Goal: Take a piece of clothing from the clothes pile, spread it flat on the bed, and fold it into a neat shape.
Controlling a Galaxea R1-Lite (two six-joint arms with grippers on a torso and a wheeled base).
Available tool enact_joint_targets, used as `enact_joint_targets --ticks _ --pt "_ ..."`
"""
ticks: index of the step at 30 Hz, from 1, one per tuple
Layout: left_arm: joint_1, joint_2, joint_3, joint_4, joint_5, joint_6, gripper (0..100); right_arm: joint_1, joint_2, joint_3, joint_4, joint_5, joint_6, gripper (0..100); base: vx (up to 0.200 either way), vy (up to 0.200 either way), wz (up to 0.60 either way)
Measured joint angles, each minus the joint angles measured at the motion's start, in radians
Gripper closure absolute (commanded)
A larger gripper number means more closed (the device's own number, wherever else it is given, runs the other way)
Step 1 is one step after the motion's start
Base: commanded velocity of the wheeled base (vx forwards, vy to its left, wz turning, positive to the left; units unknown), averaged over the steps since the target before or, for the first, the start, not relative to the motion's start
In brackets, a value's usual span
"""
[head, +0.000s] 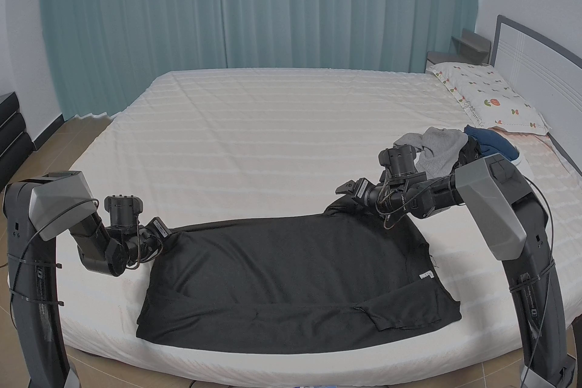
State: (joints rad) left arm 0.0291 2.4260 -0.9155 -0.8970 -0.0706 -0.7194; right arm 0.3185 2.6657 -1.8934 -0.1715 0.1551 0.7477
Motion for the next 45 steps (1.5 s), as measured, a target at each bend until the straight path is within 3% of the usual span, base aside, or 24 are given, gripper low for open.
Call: enact_joint_targets --ticks 5,12,16,25,32,38,41,45 --pt "0.000 0.000 0.000 0.000 0.001 0.000 100 0.002 0.062 -0.085 -0.063 -0.014 -0.003 0 0.000 0.000 0.00" --pt "-0.001 0.000 -0.001 0.000 0.001 0.001 100 0.001 0.094 -0.105 -0.400 -0.020 -0.030 0 0.000 0.000 0.00" --pt "-0.002 0.001 -0.001 0.000 0.002 0.001 100 -0.009 0.092 -0.107 -0.478 -0.023 -0.076 0 0.000 0.000 0.00" --pt "-0.002 0.001 0.000 0.000 0.001 0.002 100 -0.035 0.095 -0.107 -0.347 -0.071 -0.138 0 0.000 0.000 0.00" --pt "-0.001 0.001 0.000 0.000 0.000 0.000 100 -0.099 0.057 -0.089 -0.200 -0.066 -0.155 0 0.000 0.000 0.00" --pt "0.000 -0.003 0.001 0.003 -0.001 0.000 100 -0.148 -0.002 0.045 -0.191 0.008 -0.230 0 0.000 0.000 0.00" --pt "0.000 -0.009 0.004 0.007 0.000 -0.001 100 -0.178 -0.036 0.133 -0.190 0.082 -0.285 0 0.000 0.000 0.00" --pt "0.001 -0.023 0.008 0.010 0.000 0.000 100 -0.203 -0.053 0.180 -0.190 0.114 -0.301 0 0.000 0.000 0.00"
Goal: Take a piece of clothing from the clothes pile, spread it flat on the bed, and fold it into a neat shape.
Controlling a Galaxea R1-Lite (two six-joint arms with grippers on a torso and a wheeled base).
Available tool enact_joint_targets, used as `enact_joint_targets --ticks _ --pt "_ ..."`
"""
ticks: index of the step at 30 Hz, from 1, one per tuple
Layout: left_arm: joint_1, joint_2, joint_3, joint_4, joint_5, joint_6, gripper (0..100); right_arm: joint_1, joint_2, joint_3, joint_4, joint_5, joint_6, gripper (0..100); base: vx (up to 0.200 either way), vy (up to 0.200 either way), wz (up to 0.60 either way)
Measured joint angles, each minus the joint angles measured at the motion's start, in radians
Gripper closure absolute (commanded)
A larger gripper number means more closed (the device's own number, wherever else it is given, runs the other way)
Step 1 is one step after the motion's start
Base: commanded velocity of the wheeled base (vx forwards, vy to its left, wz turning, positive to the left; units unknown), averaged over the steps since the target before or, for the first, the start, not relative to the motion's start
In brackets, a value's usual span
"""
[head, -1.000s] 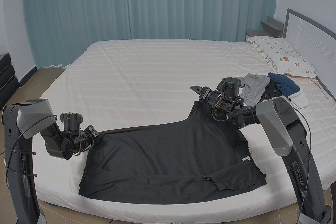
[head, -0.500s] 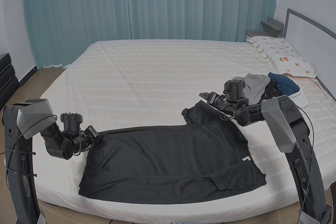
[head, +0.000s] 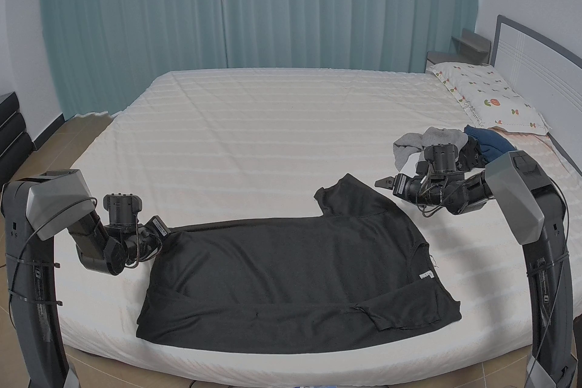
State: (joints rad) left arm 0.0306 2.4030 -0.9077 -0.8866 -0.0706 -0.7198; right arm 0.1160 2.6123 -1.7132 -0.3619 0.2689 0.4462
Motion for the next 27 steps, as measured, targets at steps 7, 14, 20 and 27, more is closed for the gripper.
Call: enact_joint_targets --ticks 7,14,20,27 --pt "0.003 -0.017 0.012 0.000 0.000 0.001 100 -0.001 0.017 -0.002 0.000 0.007 -0.002 0 0.000 0.000 0.00" --pt "0.003 -0.023 0.014 -0.001 0.000 0.002 100 0.008 0.059 -0.071 0.006 -0.001 0.005 0 0.000 0.000 0.00" --pt "0.003 -0.023 0.014 0.000 0.000 0.003 100 0.024 0.089 -0.093 0.010 -0.004 0.005 0 0.000 0.000 0.00" --pt "0.003 -0.023 0.013 0.000 0.000 0.004 100 0.026 0.096 -0.095 0.005 -0.005 0.006 100 0.000 0.000 0.00"
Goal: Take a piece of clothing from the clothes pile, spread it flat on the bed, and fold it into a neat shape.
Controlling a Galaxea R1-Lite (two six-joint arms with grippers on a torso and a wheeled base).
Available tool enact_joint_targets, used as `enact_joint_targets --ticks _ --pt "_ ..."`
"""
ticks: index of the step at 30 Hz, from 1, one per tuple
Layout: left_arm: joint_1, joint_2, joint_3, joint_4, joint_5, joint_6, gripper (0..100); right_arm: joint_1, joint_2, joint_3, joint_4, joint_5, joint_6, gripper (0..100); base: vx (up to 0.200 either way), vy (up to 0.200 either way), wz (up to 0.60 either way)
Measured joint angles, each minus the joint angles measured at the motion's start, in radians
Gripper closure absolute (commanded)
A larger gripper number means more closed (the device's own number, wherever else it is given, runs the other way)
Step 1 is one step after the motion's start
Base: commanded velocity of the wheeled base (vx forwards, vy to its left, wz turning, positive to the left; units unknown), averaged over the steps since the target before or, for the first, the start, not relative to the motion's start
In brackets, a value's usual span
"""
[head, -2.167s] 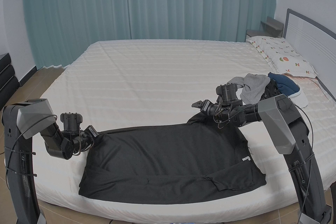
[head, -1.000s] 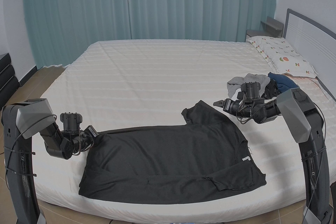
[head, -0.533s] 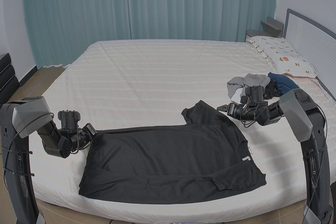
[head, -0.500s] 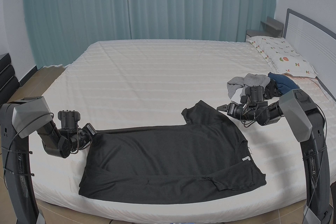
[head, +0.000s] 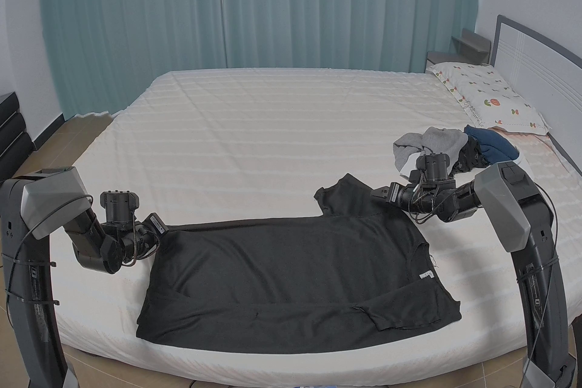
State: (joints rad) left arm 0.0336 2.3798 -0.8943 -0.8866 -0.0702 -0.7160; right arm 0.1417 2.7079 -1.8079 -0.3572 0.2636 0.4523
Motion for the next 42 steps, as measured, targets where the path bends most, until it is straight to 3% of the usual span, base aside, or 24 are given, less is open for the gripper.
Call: enact_joint_targets --ticks 10,18,30,42 --pt "0.003 -0.001 0.001 0.000 0.001 0.006 100 -0.021 -0.025 0.037 0.002 0.001 0.007 100 0.000 0.000 0.00" --pt "0.005 -0.011 0.002 -0.001 0.005 0.014 100 -0.026 -0.077 0.080 -0.010 0.002 0.061 100 0.000 0.000 0.00" --pt "0.012 -0.047 0.019 -0.005 0.006 0.017 100 -0.041 -0.147 0.244 -0.243 0.002 0.112 100 0.000 0.000 0.00" --pt "0.011 -0.104 0.067 -0.012 0.006 0.045 100 -0.076 -0.226 0.373 -0.344 0.012 0.127 100 0.000 0.000 0.00"
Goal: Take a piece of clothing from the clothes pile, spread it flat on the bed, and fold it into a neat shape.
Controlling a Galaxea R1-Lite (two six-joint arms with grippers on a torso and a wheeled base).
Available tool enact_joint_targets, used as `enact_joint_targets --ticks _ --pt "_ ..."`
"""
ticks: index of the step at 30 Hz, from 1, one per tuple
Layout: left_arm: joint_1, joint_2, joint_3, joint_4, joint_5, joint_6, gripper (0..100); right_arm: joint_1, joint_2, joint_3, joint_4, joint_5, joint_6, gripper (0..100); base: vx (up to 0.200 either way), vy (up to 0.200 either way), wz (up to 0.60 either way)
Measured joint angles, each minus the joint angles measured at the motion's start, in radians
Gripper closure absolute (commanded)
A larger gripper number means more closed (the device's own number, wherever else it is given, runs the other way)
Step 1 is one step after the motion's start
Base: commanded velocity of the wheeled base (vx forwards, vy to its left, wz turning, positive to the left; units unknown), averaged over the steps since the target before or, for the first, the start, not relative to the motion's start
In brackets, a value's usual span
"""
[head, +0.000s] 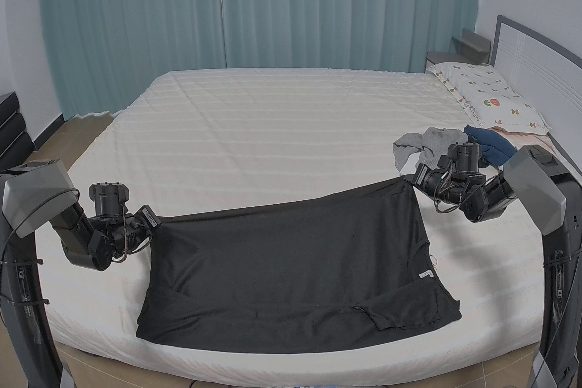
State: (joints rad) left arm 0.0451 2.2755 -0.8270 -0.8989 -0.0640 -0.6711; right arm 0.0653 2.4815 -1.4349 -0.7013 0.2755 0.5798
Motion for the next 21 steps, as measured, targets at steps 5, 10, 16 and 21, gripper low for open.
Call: enact_joint_targets --ticks 5,10,16,21 --pt "-0.002 -0.010 0.005 -0.011 0.000 0.002 100 -0.006 -0.015 0.027 -0.014 0.000 -0.001 100 0.000 0.000 0.00" --pt "-0.001 -0.015 0.014 -0.011 0.000 0.044 100 -0.006 -0.025 0.060 -0.013 0.003 -0.006 100 0.000 0.000 0.00" --pt "0.000 -0.027 0.040 -0.012 0.001 0.097 100 -0.010 -0.046 0.096 -0.007 0.043 -0.009 100 0.000 0.000 0.00" --pt "-0.003 -0.043 0.065 -0.013 0.001 0.126 100 -0.016 -0.087 0.170 -0.005 0.088 -0.015 100 0.000 0.000 0.00"
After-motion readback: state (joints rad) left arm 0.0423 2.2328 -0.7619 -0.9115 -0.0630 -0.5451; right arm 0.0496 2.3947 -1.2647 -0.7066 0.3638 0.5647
